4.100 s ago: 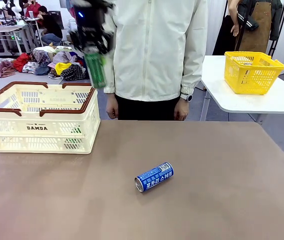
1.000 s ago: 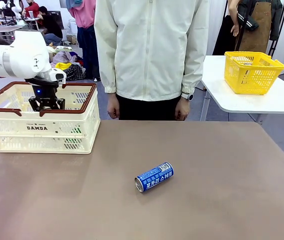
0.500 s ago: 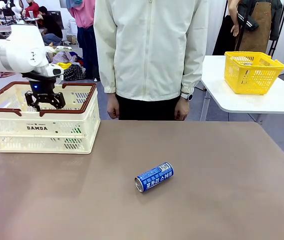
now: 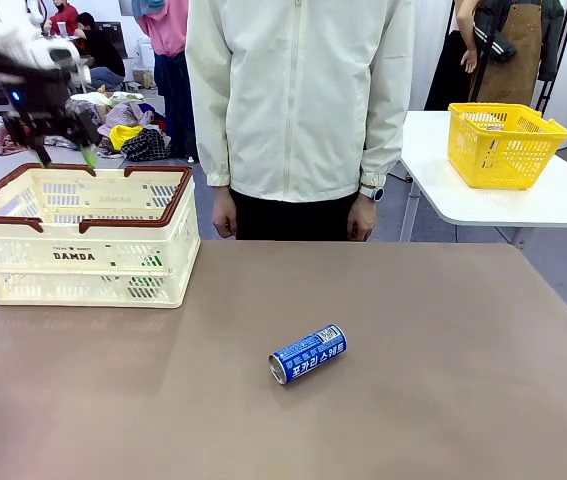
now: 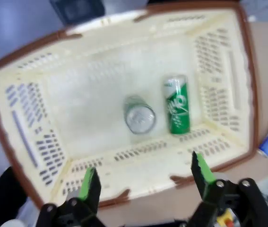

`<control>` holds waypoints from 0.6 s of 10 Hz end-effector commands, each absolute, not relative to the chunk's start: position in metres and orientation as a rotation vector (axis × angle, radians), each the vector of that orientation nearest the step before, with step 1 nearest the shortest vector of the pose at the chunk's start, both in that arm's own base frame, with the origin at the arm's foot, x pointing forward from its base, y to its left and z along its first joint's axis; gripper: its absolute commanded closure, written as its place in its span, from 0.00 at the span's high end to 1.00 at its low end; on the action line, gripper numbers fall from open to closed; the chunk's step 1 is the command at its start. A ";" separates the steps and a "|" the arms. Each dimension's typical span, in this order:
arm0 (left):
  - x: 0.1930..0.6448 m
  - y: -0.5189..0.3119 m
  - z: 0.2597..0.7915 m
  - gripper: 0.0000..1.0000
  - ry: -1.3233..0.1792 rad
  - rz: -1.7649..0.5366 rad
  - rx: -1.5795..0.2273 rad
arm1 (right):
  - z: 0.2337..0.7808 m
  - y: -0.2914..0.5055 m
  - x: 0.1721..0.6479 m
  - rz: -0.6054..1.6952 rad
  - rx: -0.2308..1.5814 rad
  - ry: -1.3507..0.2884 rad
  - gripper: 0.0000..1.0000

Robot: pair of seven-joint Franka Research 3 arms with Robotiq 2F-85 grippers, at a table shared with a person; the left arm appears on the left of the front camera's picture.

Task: Place the drinks into the Shopping basket.
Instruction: Pick up one drink and place it into the Shopping basket.

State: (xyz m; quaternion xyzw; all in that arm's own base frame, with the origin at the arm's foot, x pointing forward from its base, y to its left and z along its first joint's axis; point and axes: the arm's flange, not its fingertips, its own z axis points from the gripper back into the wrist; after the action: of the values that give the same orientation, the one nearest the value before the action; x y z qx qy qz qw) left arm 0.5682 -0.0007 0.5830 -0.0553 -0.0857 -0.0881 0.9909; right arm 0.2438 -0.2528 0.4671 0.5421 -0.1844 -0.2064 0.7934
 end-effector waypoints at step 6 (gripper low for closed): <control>0.446 0.120 0.575 1.00 -0.109 -0.190 -1.108 | 0.467 -0.254 0.243 -0.428 1.169 -0.411 1.00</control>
State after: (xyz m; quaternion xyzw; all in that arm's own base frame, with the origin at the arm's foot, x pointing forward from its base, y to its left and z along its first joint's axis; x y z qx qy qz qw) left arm 0.4762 0.1105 0.6072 -0.4467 -0.0720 -0.1505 0.8790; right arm 0.2439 -0.2528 0.4670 0.5422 -0.1843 -0.2065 0.7934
